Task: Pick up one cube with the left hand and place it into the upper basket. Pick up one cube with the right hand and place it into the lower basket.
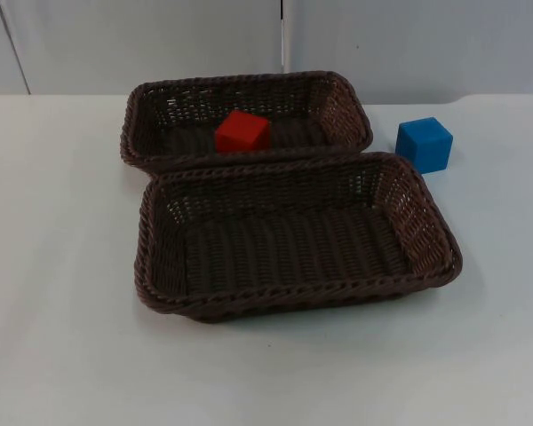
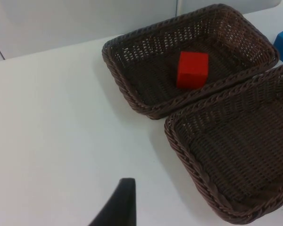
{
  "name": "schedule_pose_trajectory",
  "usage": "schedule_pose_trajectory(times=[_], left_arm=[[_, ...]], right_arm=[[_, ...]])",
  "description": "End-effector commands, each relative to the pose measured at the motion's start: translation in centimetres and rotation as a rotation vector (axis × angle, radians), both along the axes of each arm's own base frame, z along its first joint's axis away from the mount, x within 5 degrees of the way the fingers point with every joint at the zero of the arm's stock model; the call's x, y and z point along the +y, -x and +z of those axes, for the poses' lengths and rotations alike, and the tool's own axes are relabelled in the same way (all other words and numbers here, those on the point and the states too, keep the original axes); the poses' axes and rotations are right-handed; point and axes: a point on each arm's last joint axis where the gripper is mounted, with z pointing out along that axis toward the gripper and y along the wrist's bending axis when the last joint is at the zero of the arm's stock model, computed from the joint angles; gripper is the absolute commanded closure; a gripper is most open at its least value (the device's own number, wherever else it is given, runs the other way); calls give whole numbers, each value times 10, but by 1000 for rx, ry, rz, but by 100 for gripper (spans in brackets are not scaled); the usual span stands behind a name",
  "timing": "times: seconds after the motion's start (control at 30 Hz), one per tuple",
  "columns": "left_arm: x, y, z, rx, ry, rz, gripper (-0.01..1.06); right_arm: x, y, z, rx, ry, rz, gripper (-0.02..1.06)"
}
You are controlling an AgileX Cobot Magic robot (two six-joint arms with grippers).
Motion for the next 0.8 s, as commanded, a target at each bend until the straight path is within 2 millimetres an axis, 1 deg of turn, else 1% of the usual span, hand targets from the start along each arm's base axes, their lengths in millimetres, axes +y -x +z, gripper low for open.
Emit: schedule_pose_trajectory(times=[0.0,0.1,0.2,0.23,0.4,0.43,0.6,0.63,0.77], left_arm=[[0,1,-1,-2,5,0,6],[0,1,-1,-2,5,0,6],[0,1,-1,-2,5,0,6],[0,1,-1,-2,5,0,6],[0,1,-1,-2,5,0,6],[0,1,-1,-2,5,0,6],[0,1,-1,-2,5,0,6],[0,1,-1,-2,5,0,6],[0,1,-1,-2,5,0,6]], right_arm=[[0,-1,0,-7,7,-4,-1],[0,-1,0,-6,4,-4,-1],[1,-11,2,48,9,-2,-1],[1,-11,2,48,9,-2,-1],[4,-34,6,149,24,-2,-1],[4,-34,6,149,24,-2,-1],[7,-64,7,213,34,4,-1],[7,-64,7,213,34,4,-1],[11,-90,5,284,37,9,-1]])
